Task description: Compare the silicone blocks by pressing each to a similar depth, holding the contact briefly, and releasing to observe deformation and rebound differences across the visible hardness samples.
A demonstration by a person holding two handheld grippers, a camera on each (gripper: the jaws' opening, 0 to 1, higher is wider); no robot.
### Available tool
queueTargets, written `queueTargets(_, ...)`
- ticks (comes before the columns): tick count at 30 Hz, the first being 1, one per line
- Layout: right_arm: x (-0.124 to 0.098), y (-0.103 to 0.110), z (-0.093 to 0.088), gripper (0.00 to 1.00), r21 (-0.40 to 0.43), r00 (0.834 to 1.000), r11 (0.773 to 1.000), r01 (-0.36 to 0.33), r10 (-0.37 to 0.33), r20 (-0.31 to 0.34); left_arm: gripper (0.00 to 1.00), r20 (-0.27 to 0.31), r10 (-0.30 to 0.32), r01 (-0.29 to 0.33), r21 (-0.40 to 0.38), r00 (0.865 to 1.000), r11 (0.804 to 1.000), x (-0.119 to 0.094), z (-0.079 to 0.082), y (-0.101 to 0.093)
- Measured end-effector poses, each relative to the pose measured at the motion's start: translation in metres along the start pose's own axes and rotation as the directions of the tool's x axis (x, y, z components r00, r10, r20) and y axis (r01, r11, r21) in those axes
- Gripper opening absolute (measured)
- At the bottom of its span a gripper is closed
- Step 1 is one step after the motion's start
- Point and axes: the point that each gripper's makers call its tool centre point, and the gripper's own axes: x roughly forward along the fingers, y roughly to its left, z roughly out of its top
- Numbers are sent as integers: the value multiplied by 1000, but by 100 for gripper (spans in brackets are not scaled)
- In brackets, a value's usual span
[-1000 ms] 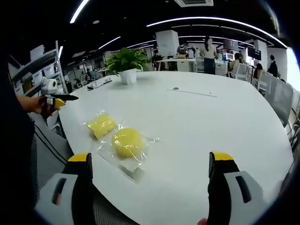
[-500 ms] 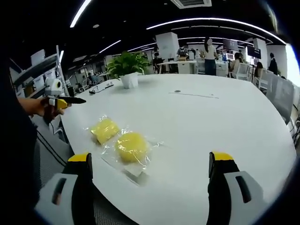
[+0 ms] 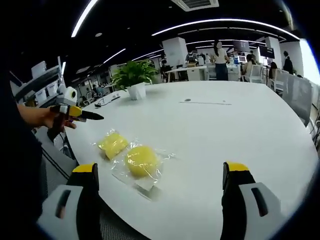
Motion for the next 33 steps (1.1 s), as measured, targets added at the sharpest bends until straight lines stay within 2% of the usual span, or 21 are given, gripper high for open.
queueTargets(12, -3, 0, 5, 97, 17, 1000, 1000, 10, -10, 24, 100, -90, -61, 52, -98, 994, 994, 52, -12, -12)
queueTargets(14, -3, -1, 5, 97, 26, 999, 1000, 14, -15, 30, 99, -129, -68, 46, -161, 989, 986, 59, -21, -11)
queueTargets(18, -4, 2, 6, 97, 34, 999, 999, 15, -16, 40, 98, -114, -97, 64, -263, 989, 963, 77, -22, -7)
queueTargets(25, -4, 6, 6, 97, 53, 998, 998, 18, -20, 52, 96, -145, -111, 62, -303, 983, 951, 96, -28, -7)
queueTargets(27, -5, 7, 5, 97, 55, 998, 998, 18, -21, 52, 94, -157, -110, 53, -332, 981, 942, 100, -32, -7)
queueTargets(30, -5, 8, 5, 97, 57, 998, 998, 18, -21, 54, 91, -144, -105, 45, -369, 984, 928, 108, -32, -5)
queueTargets(33, -6, 6, 5, 97, 61, 998, 998, 21, -24, 54, 90, -156, -107, 39, -386, 982, 922, 114, -34, -10)
